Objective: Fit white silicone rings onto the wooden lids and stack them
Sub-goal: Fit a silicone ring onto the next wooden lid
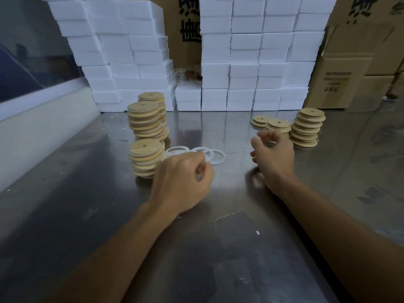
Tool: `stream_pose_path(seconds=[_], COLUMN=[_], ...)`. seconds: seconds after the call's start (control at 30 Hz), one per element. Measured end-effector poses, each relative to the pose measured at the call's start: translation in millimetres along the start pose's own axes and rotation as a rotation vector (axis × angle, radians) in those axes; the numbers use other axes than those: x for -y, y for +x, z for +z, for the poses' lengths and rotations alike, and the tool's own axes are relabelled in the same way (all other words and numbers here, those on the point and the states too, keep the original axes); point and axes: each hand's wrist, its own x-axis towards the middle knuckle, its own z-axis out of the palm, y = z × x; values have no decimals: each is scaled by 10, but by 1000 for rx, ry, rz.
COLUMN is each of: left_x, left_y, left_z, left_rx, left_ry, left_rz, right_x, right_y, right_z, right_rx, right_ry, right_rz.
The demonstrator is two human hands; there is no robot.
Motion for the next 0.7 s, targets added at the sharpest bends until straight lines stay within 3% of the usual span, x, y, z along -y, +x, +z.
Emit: stream_pose_path(seconds=[0.1,0.3,0.7], left_x=[29,108,85], left_y=[-61,-67,-24], left_z=[94,106,44], left_rx=[218,321,291], left_ry=[15,73,90], left_rz=[-73,-213,-311], right_x=[-71,-187,-237], right_y=[200,563,775], right_z=[10,5,65], right_rx=[-18,-3,-117], right_ry=[-160,-358,-623], right_rz=[-110,-160,-59])
